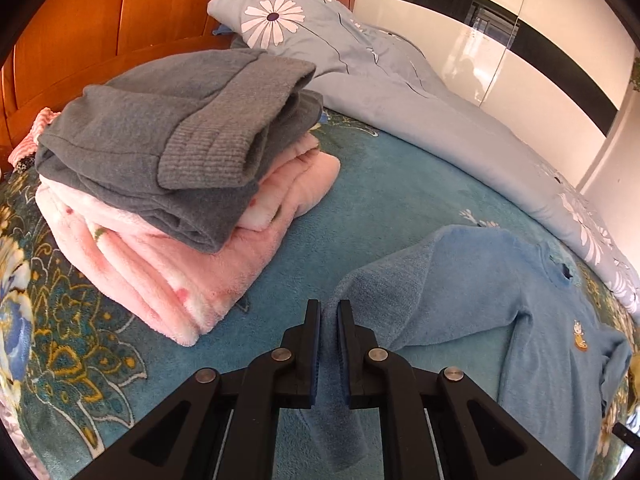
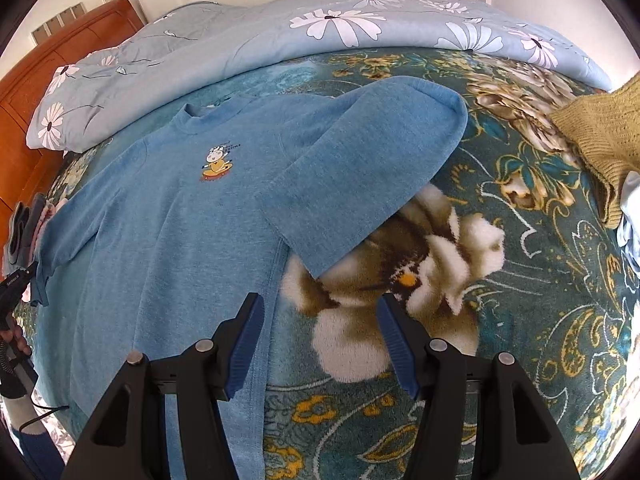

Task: Fold clothes

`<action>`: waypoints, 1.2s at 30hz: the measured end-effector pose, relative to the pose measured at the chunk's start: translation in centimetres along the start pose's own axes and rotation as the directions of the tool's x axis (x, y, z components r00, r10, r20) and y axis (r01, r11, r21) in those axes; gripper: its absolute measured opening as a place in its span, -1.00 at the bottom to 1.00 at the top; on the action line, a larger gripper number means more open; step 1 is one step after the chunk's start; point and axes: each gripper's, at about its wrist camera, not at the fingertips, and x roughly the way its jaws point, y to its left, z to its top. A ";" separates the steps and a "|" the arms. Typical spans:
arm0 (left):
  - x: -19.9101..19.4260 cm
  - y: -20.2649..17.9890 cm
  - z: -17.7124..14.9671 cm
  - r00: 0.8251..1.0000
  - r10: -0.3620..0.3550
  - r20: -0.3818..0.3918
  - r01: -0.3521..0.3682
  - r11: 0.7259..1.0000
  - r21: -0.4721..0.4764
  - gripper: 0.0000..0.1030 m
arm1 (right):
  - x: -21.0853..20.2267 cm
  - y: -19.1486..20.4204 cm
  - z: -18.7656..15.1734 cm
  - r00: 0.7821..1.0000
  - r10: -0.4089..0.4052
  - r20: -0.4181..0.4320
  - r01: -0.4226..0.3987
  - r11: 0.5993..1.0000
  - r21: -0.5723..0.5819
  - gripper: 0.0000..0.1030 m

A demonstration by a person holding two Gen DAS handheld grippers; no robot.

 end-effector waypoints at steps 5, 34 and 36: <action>-2.1 -0.1 -2.1 0.999 -0.037 -0.021 0.037 0.999 -0.003 -0.50 | -0.6 -0.1 -1.4 1.000 0.025 -0.009 -0.025 1.000 0.011 0.17; -5.2 -7.6 -14.1 0.864 -0.342 -0.370 0.404 0.909 0.105 0.01 | -2.7 -0.4 -10.7 0.990 0.143 0.013 -0.143 0.990 0.007 -0.94; -5.1 -7.6 -14.2 0.866 -0.342 -0.365 0.403 0.910 0.103 0.00 | -2.5 -0.3 -11.0 0.990 0.140 0.012 -0.140 0.990 -0.001 -0.94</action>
